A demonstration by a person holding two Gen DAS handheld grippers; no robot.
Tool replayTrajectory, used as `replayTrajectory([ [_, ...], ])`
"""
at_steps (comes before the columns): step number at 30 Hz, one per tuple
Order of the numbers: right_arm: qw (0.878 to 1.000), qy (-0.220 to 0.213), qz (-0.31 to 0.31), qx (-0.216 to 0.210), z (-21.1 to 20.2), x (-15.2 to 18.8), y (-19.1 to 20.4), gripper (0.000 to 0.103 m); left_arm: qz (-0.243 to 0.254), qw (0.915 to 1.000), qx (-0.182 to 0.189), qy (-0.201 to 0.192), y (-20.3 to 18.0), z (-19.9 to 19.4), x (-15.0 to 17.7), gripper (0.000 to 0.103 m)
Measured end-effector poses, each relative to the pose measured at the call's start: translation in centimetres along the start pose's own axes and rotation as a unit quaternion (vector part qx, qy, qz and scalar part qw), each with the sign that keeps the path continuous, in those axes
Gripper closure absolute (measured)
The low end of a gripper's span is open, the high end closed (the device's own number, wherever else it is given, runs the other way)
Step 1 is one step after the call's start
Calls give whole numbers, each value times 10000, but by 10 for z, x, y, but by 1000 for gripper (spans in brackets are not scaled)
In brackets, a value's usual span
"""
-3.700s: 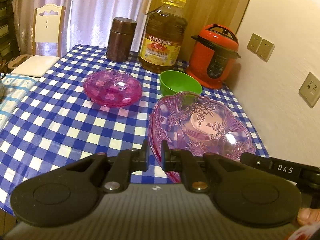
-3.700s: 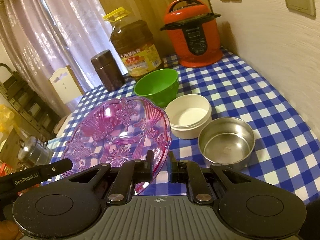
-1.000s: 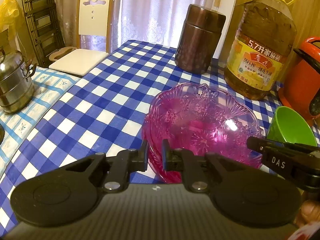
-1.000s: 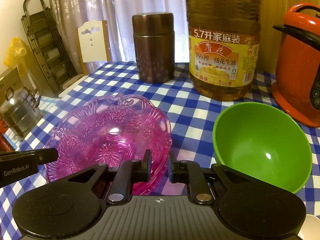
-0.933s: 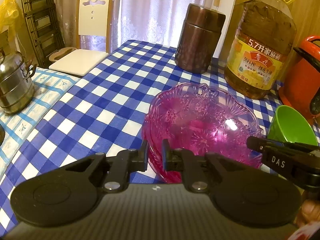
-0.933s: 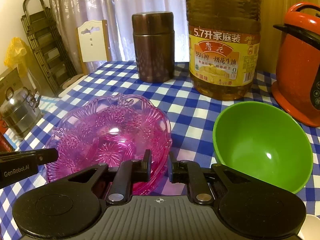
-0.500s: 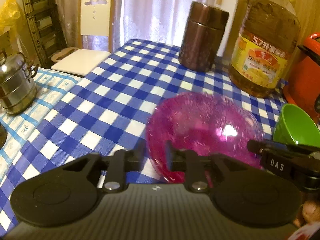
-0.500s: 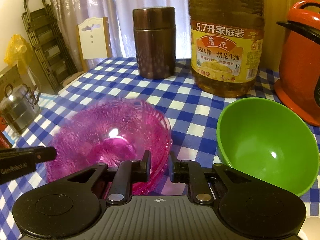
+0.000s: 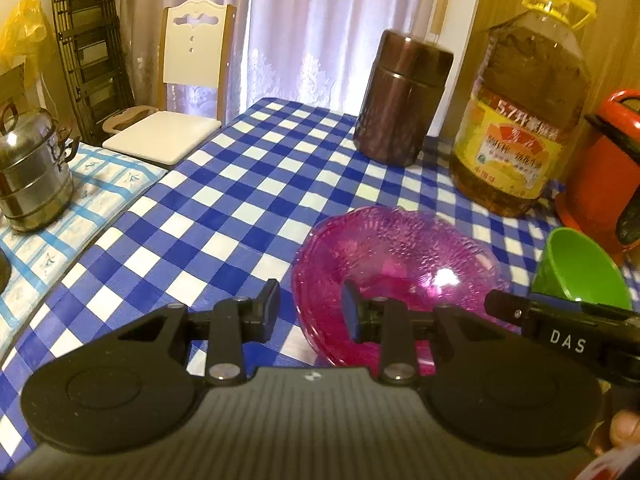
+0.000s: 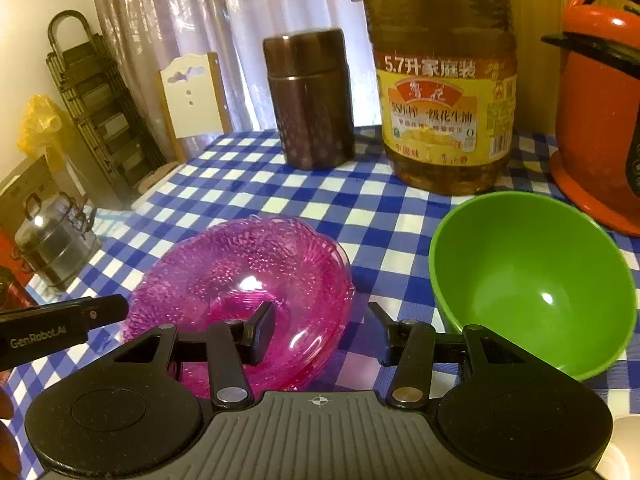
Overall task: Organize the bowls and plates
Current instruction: 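Move both grippers away from the plates toward the white round container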
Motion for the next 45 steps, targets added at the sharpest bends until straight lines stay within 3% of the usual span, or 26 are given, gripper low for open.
replayTrajectory([
  [6, 9998, -134, 128, -28, -34, 6, 5, 53, -197, 9995, 260, -14, -2, -25, 5, 73],
  [23, 9909, -247, 1259, 395, -177, 82, -15, 53, 266, 9930, 1145, 79, -59, -131, 66, 73],
  [33, 9812, -237, 1774, 726, -259, 133, -29, 53, 514, 9860, 1524, 440, -88, -188, 130, 73],
  [38, 9780, -93, 1903, 853, -286, 151, -35, 53, 607, 9821, 1593, 803, -97, -205, 160, 73],
  [45, 9762, 133, 1924, 992, -313, 173, -37, 53, 747, 9790, 1645, 942, -104, -226, 186, 71],
])
Point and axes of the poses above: each gripper's, at about its wrist camera, not at the fingertips, and z roughly the way its jaws point, y to its left, x to its underside, the point moved 7 cm from there along z, roughly the way its jaws point, and after that the axes turned 13 degrees about -z, right-handed, at the moved point
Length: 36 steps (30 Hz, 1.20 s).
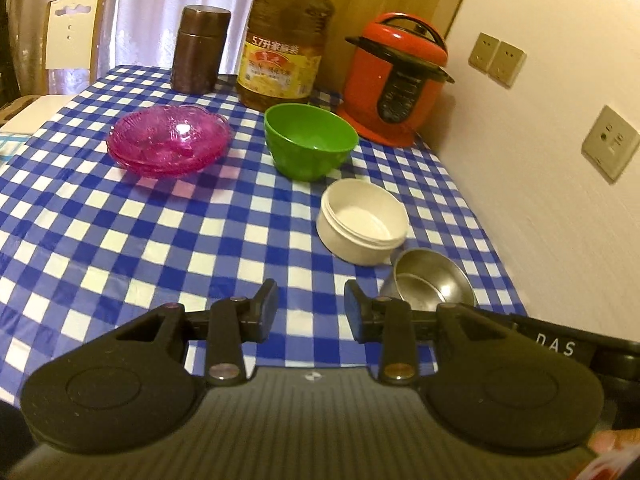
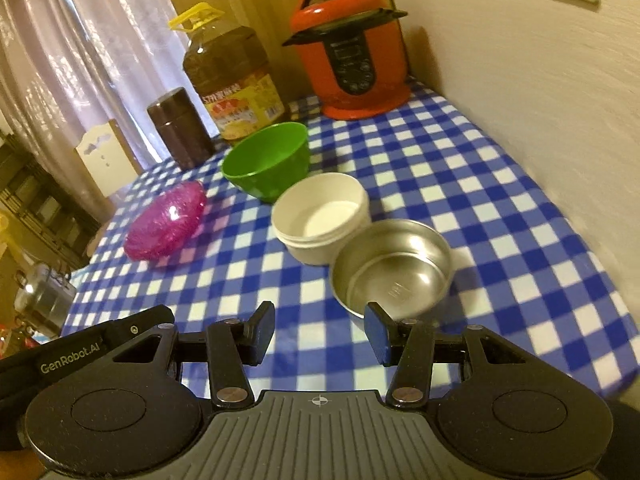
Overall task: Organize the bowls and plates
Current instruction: 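Move both grippers away from the plates toward the white round container, then close both grippers on the rim of the white container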
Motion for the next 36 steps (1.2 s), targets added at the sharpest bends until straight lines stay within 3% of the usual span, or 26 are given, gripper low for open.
replayTrajectory([
  [8, 9998, 127, 82, 127, -13, 20, -15, 53, 104, 9999, -35, 100, -10, -1, 15, 69],
  [22, 9997, 35, 159, 194, -14, 12, -29, 53, 219, 9995, 118, 169, -24, 11, 10, 69],
  [36, 9993, -327, 49, 152, 21, -45, -60, 53, 62, 9992, 325, 233, -30, 80, -34, 69],
])
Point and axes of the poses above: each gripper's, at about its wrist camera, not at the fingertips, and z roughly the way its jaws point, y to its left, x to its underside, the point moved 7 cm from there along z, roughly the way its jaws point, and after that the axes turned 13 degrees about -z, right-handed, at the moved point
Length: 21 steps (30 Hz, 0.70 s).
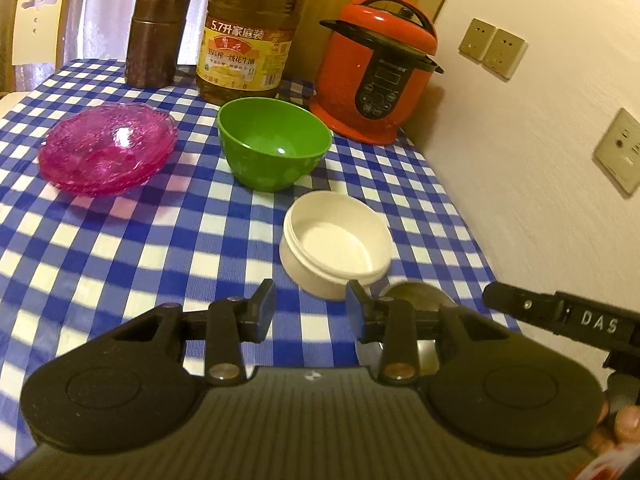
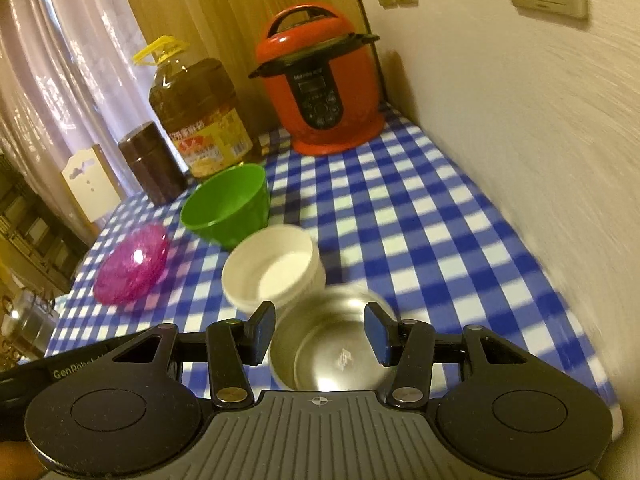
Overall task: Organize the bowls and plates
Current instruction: 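Close both grippers on the rim of the white container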
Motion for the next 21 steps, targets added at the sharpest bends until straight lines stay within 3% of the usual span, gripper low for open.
replayTrajectory([
  [11, 9997, 60, -200, -101, 75, -30, -7, 54, 198, 9997, 36, 165, 8, 71, -24, 71],
  [21, 9973, 565, -365, -301, 137, -32, -10, 57, 94, 9991, 69, 410, 11, 113, -28, 84],
])
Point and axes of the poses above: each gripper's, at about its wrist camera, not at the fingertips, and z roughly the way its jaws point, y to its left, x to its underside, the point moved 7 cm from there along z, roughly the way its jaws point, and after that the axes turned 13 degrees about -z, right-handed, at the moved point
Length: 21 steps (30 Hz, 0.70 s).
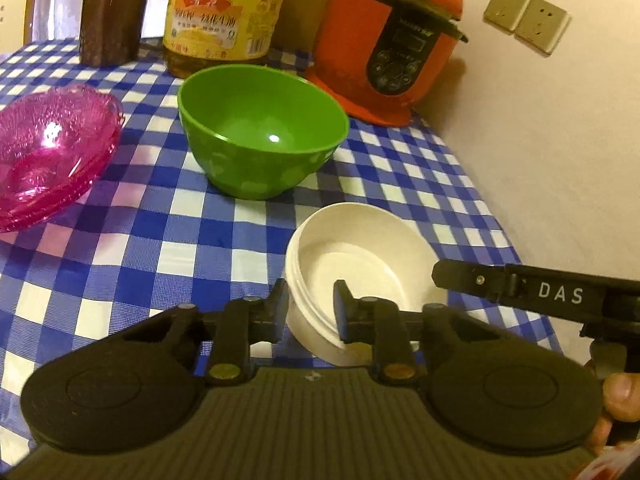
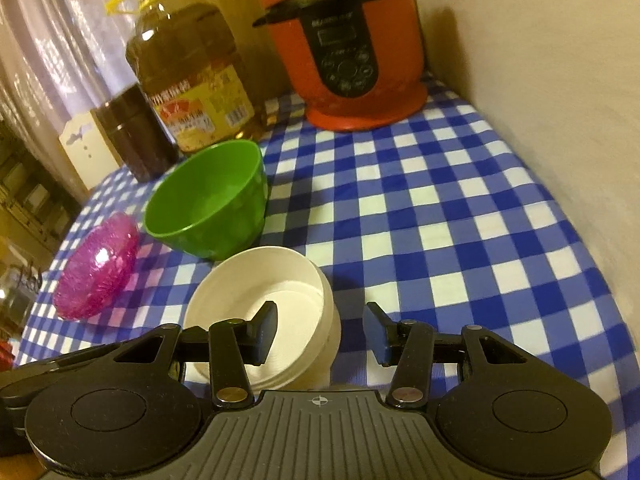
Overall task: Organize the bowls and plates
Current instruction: 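Close both grippers on the rim of the white container, then lift the white container and carry it over the green bowl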
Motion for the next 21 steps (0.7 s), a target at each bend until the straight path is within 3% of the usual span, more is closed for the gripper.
replayTrajectory([
  [4, 9999, 130, -64, -14, 12, -2, -3, 71, -40, 10000, 14, 13, 3, 2, 0, 86],
  [8, 9997, 228, -64, -72, 21, -2, -3, 77, -37, 10000, 7, 6, 3, 3, 0, 86],
  [12, 9995, 294, -98, -58, 24, 0, -2, 92, -43, 10000, 15, 12, 2, 3, 0, 87],
  [21, 9998, 154, 82, -9, 13, -4, -3, 94, 22, 9999, 46, -103, -3, -5, -5, 89],
])
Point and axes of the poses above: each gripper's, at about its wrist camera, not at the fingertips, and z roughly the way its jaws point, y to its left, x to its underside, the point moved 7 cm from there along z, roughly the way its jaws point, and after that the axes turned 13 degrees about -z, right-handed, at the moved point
